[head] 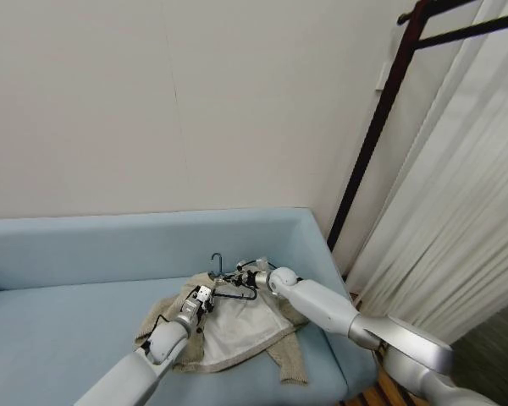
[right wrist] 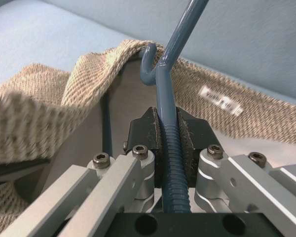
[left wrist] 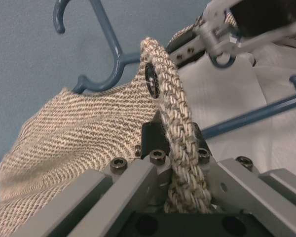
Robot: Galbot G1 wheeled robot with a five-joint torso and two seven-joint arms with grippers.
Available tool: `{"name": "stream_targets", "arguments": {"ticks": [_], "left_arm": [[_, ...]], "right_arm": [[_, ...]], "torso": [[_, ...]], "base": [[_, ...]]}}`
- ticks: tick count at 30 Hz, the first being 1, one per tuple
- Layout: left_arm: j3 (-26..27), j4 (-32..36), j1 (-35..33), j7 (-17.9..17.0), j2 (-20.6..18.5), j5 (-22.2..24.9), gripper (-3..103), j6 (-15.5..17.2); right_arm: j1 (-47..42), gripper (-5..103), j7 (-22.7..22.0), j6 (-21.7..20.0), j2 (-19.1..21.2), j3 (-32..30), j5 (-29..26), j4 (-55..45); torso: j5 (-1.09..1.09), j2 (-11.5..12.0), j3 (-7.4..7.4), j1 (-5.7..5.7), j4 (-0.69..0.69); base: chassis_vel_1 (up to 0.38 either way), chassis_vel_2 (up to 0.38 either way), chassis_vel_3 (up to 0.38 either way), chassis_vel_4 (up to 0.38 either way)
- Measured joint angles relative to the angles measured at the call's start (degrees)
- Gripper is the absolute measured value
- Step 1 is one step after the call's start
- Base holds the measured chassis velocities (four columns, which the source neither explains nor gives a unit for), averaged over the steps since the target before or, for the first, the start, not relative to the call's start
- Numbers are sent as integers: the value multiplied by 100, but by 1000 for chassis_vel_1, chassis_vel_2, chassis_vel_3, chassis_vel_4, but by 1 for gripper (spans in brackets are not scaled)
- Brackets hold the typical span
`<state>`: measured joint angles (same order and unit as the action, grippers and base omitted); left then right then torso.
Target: Pick up the clothes from the sofa and hang them on the clothes hanger.
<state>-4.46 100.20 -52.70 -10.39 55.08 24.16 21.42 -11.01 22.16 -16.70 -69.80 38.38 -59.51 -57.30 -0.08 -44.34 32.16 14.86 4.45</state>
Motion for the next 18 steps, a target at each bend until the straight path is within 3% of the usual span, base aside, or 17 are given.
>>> {"name": "stream_targets", "arguments": {"ticks": [7,12,18], "left_arm": [[29,164,3,0,-76,49,0,155],[40,401,-170,-112,-125,184,0,496],[71,465,-358,-228,-158,213,0,626]], "right_arm": [[-59,8,103,66,14,192,127,21],[-41,8,139,180,-226,153,311,291],[23,8,234,288,-529,90,599,650]], "torso": [[-1,0,0,0,2],[0,0,0,0,0],[0,0,0,0,0]], "base": [[0,0,0,0],[0,0,0,0],[0,0,0,0]]}}
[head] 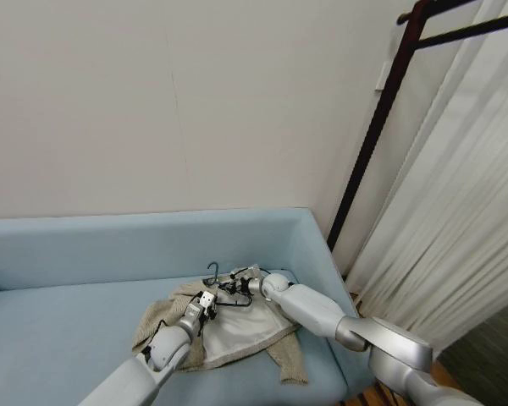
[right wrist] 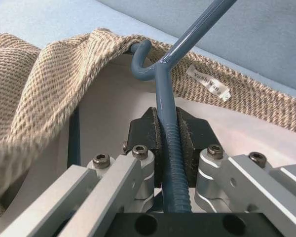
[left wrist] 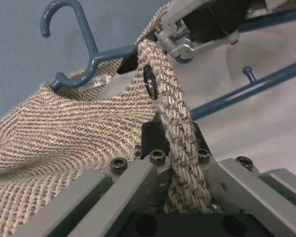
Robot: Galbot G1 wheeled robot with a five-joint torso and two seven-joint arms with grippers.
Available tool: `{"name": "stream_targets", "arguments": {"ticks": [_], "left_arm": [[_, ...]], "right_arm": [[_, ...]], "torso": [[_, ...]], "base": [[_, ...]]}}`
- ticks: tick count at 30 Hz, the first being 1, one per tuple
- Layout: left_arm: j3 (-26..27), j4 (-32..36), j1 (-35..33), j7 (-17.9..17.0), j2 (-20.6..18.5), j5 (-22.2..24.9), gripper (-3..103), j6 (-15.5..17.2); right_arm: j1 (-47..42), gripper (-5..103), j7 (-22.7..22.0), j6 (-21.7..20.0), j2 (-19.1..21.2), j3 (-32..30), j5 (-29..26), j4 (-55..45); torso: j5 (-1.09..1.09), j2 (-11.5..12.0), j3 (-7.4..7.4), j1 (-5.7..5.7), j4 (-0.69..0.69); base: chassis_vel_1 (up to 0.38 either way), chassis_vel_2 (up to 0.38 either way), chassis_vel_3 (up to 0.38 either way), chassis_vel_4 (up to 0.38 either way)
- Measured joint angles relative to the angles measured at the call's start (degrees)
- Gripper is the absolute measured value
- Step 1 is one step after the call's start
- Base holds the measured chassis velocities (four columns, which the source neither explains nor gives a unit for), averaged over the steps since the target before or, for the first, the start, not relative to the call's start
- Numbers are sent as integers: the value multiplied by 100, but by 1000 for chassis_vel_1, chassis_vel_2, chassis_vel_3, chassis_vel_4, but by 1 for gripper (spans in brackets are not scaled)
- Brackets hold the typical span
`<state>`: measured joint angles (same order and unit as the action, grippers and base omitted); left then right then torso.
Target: Pick up the clothes from the sofa and hang them on the clothes hanger.
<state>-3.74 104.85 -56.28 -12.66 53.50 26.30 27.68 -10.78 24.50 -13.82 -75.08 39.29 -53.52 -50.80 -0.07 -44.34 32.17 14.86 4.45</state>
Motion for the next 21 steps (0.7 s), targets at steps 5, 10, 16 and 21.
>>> {"name": "stream_targets", "arguments": {"ticks": [5,10,16,21], "left_arm": [[18,-150,-87,-8,31,32,0,7],[1,-475,6,10,168,79,0,-46],[-87,-638,133,3,285,111,0,-30],[-141,-540,123,-47,286,148,3,33]], "right_arm": [[-59,8,27,186,-137,-13,400,143],[-188,8,-110,364,-293,-41,826,197],[-275,8,-376,706,-703,-212,1544,612],[-281,5,-709,766,-793,-258,1815,668]], "torso": [[0,0,0,0,2],[-1,0,-1,0,3],[-1,0,0,0,1],[-1,0,1,0,-2]], "base": [[0,0,0,0],[0,0,0,0],[0,0,0,0],[0,0,0,0]]}}
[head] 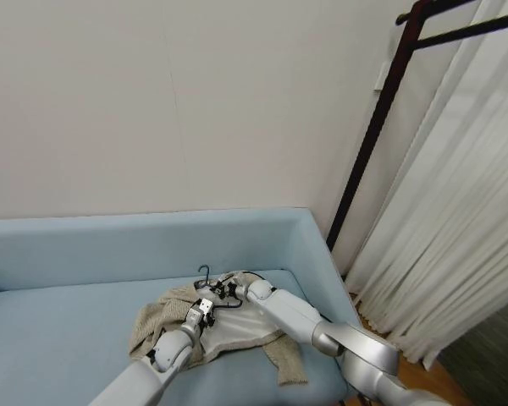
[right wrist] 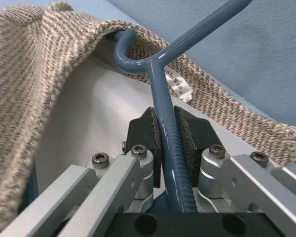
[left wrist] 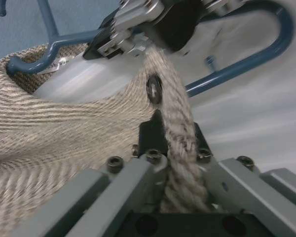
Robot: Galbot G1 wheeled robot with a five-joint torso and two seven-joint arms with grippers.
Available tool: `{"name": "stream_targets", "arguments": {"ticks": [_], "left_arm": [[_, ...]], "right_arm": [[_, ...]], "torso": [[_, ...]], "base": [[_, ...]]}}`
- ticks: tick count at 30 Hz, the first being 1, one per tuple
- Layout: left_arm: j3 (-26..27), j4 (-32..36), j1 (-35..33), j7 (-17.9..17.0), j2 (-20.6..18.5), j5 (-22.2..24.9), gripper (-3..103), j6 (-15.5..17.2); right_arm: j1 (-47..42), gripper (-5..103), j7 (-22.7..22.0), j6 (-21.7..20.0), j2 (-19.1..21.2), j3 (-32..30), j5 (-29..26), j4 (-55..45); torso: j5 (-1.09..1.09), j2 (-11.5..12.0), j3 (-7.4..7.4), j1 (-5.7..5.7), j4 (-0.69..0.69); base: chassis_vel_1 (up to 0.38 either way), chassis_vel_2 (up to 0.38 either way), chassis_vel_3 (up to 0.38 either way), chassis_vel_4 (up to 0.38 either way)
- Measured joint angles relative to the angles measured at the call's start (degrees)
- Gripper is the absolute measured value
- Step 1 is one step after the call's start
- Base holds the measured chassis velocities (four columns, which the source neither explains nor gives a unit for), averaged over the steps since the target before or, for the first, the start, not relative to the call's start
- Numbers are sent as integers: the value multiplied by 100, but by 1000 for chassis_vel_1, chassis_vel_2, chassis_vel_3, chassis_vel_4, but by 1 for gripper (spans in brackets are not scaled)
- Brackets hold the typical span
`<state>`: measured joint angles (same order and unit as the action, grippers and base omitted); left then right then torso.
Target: Pick up the clothes from the sofa and hang them on the clothes hanger.
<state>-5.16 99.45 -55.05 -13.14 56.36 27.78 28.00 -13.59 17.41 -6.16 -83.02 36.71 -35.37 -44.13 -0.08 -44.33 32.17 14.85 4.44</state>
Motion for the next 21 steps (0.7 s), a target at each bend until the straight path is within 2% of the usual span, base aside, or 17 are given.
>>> {"name": "stream_targets", "arguments": {"ticks": [1,2,3,4,5,6,7,8,10,11,12,13,14,16,18,19,21], "left_arm": [[-7,11,-3,-11,-1,22,3,4],[-1,17,-6,-28,-6,76,8,-1],[35,19,-7,-66,-11,128,13,-44],[62,19,-6,-90,-11,156,18,-76],[62,19,-6,-90,-11,156,18,-76],[106,24,-4,-121,-8,204,24,-112],[131,31,-1,-137,-6,229,24,-122],[197,64,4,-185,-4,287,35,-145],[229,91,4,-204,-10,315,35,-158],[272,139,2,-215,-32,350,41,-167],[302,175,-4,-219,-52,370,41,-174],[373,267,-32,-223,-114,414,52,-192],[431,353,-63,-222,-173,447,57,-204],[468,416,-86,-222,-221,475,57,-212],[570,543,-140,-236,-327,547,62,-220],[712,640,-193,-227,-431,610,74,-220],[791,649,-198,-204,-485,616,74,-220]], "right_arm": [[0,10,-36,-1,12,3,9,-22],[4,10,-127,-3,56,20,31,-74],[3,21,-229,-7,113,33,47,-134],[-4,21,-299,-9,146,34,52,-171],[-4,21,-299,-9,146,34,52,-171],[-25,26,-422,-12,192,34,57,-231],[-40,32,-474,-13,215,35,56,-262],[-76,38,-580,-27,295,35,46,-364],[-88,38,-624,-38,342,36,32,-421],[-99,44,-669,-55,403,42,12,-488],[-106,49,-689,-63,439,43,3,-525],[-117,54,-728,-79,520,34,-6,-594],[-124,60,-761,-95,578,-2,-26,-655],[-126,60,-786,-108,619,-36,-47,-705],[-126,70,-840,-142,709,-114,-87,-819],[-126,76,-881,-197,805,-195,-133,-967],[-126,82,-904,-219,860,-240,-159,-1055]], "torso": [[0,0,0,0,0],[0,0,0,0,-1],[0,0,0,0,0],[0,0,0,1,0],[0,0,0,1,0],[0,0,0,0,2],[0,0,0,0,2],[-1,0,0,1,2],[0,0,0,1,2],[0,0,0,0,3],[0,0,0,0,3],[-1,0,0,1,4],[0,0,0,1,3],[0,0,0,1,3],[0,0,0,1,3],[0,0,0,0,2],[0,0,0,0,2]], "base": [[0,0,0,0],[0,0,0,0],[0,0,0,0],[0,0,0,0],[0,0,0,0],[0,0,0,0],[0,0,0,0],[0,0,0,0],[0,0,0,0],[0,0,0,0],[0,0,0,0],[0,0,0,0],[0,0,0,0],[0,0,0,0],[0,0,0,0],[0,0,0,0],[0,0,0,0]]}}
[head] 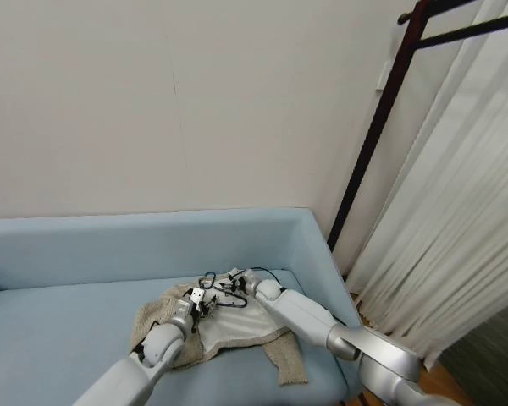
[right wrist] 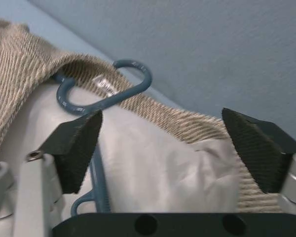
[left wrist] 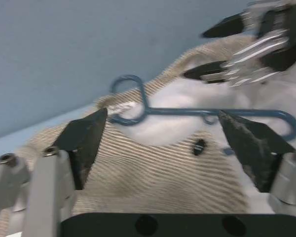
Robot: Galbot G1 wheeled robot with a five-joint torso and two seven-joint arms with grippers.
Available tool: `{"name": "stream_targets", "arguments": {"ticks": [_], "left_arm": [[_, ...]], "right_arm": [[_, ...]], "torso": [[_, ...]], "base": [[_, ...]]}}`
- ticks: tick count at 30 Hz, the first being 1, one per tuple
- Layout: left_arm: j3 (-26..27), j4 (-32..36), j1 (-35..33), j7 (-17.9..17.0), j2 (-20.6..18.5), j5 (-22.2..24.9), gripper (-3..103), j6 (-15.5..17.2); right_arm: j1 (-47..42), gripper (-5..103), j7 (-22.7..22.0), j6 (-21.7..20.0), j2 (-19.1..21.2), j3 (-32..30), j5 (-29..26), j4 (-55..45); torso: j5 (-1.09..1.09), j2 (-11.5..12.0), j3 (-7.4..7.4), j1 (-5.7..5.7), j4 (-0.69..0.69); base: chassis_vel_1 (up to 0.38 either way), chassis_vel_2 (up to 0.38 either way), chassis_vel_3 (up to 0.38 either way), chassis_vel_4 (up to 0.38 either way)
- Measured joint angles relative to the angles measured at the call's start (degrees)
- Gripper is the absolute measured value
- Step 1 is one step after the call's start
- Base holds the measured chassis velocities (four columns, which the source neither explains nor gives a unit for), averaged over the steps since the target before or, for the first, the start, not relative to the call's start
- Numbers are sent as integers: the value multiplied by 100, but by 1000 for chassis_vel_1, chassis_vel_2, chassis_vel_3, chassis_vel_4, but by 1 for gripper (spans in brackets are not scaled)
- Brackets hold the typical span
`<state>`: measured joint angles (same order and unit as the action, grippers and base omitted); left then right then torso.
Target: Pick up the clothes from the sofa and hang them on the clothes hanger.
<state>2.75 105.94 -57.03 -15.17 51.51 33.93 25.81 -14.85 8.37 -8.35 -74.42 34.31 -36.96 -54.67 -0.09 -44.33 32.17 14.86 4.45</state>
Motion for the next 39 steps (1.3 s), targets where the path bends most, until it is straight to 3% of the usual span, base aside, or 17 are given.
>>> {"name": "stream_targets", "arguments": {"ticks": [1,2,3,6,7,8,10,12,16,18,19,22,25,26,29,34,39], "left_arm": [[67,-16,8,35,-53,-19,79,-5],[201,-302,127,422,-219,-405,84,-181],[201,-302,127,422,-219,-405,84,-181],[348,-1003,408,1715,-506,-1375,96,-875],[377,-1381,631,2720,-649,-1672,99,-1146],[377,-1381,631,2720,-649,-1672,99,-1146],[363,-1578,814,3337,-719,-1665,100,-1170],[277,-1885,1127,3953,-774,-1255,100,-1070],[255,-2218,1336,4161,-806,-950,100,-972],[97,-2843,1832,4538,-737,-705,100,-790],[97,-2843,1832,4538,-737,-705,100,-790],[3,-3656,2376,5167,-573,-584,100,-741],[-2,-3937,2525,5334,-538,-570,100,-759],[-69,-4283,2718,5493,-487,-565,103,-771],[-589,-5422,3430,5869,-212,-576,99,-1014],[-843,-6298,3953,6161,169,-760,97,-1352],[-893,-6792,4151,6296,469,-1083,96,-1429]], "right_arm": [[0,82,-30,-19,58,-46,-34,-100],[-19,92,-101,-54,190,-145,-133,-362],[-19,92,-101,-54,190,-145,-133,-362],[-72,99,-217,-147,415,-264,-288,-805],[-138,100,-289,-183,580,-340,-367,-1101],[-138,100,-289,-183,580,-340,-367,-1101],[-205,100,-336,-221,699,-405,-416,-1297],[-339,100,-424,-251,920,-508,-495,-1611],[-396,100,-427,-257,1013,-541,-525,-1776],[-564,100,-474,-299,1226,-657,-610,-2075],[-564,100,-474,-299,1226,-657,-610,-2075],[-748,100,-493,-338,1473,-778,-677,-2383],[-767,100,-489,-342,1512,-791,-693,-2433],[-814,100,-475,-347,1561,-830,-727,-2518],[-1069,100,-429,-367,1800,-1090,-775,-2730],[-1357,100,-308,-335,2020,-1446,-762,-2843],[-1485,100,-196,-300,2120,-1655,-744,-2860]], "torso": [[0,0,0,0,0],[0,0,-1,0,0],[0,0,-1,0,0],[1,0,0,0,1],[0,0,0,0,-2],[0,0,0,0,-2],[1,0,0,1,-1],[1,0,0,0,5],[0,0,0,0,2],[0,0,0,0,-4],[0,0,0,0,-4],[2,0,0,1,6],[0,0,0,0,8],[-2,0,0,0,1],[1,0,1,1,-2],[-2,0,0,0,3],[-1,0,0,0,4]], "base": [[0,0,0,0],[0,0,0,0],[0,0,0,0],[0,0,0,0],[0,0,0,0],[0,0,0,0],[0,0,0,0],[0,0,0,0],[0,0,0,0],[0,0,0,0],[0,0,0,0],[0,0,0,0],[0,0,0,0],[0,0,0,0],[0,0,0,0],[0,0,0,0],[0,0,0,0]]}}
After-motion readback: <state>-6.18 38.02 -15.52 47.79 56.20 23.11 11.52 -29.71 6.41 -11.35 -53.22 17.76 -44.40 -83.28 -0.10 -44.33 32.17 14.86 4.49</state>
